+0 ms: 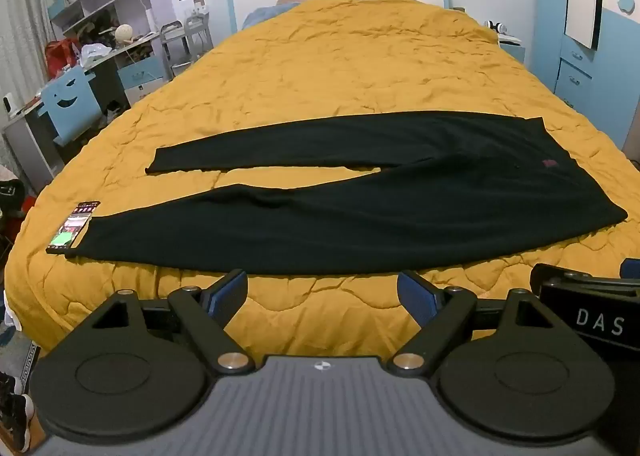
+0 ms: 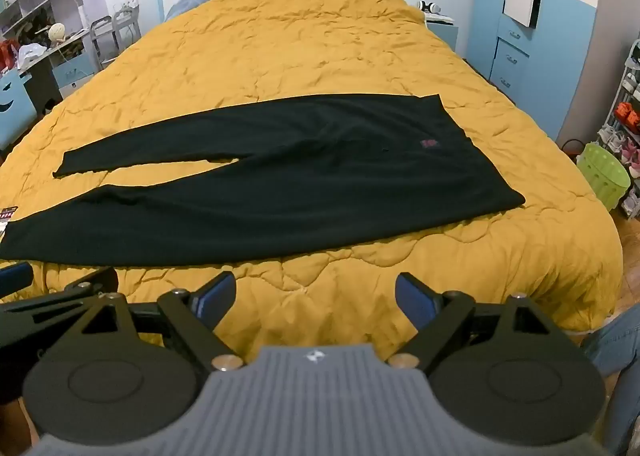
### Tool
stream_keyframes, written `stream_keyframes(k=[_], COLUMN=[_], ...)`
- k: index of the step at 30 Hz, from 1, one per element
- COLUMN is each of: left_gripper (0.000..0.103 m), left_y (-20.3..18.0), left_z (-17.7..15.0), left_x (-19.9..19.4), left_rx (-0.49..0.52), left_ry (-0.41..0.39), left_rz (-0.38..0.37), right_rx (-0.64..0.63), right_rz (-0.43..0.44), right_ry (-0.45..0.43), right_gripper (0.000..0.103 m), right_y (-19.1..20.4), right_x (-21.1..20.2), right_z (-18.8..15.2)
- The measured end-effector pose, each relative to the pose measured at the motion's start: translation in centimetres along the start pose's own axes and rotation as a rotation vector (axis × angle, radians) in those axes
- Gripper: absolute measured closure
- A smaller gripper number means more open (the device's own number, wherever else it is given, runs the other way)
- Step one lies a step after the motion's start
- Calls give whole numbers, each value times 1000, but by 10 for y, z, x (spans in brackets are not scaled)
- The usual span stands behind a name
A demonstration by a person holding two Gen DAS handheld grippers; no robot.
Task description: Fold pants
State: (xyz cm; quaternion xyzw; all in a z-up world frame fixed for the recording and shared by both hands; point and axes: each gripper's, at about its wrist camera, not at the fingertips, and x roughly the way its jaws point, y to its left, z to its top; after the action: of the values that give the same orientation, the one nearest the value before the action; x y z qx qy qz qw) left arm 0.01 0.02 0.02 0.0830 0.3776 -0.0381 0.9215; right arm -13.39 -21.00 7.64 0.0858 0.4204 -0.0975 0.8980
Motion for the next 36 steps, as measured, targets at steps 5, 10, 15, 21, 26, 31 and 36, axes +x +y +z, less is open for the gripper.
stream_keyframes(k=[5,10,15,21,26,31,36], left_gripper=[4,4,4,4,4,4,4], left_y=[0,1,-2,-1,0,0,-1], left_z=[0,-2,1,0,0,0,1], left_x=[0,-1,-2,-3,-5,-6,-6], left_rx=[4,4,6,6,7,8,11], left_ry=[-2,-5,-7,-9,-10,-11,-12], left_rz=[1,4,5,5,6,7,7], right_rx=[1,5,5,6,5,6,6], right_rz=[1,4,4,4,5,5,5], right_ry=[0,1,2,2,2,3,3], right_gripper=[20,20,20,20,20,20,20], right_y=[0,0,1,1,1,1,1], right_x=[0,0,0,0,0,-1,-1], right_z=[0,0,-1,-1,-1,-2,-2])
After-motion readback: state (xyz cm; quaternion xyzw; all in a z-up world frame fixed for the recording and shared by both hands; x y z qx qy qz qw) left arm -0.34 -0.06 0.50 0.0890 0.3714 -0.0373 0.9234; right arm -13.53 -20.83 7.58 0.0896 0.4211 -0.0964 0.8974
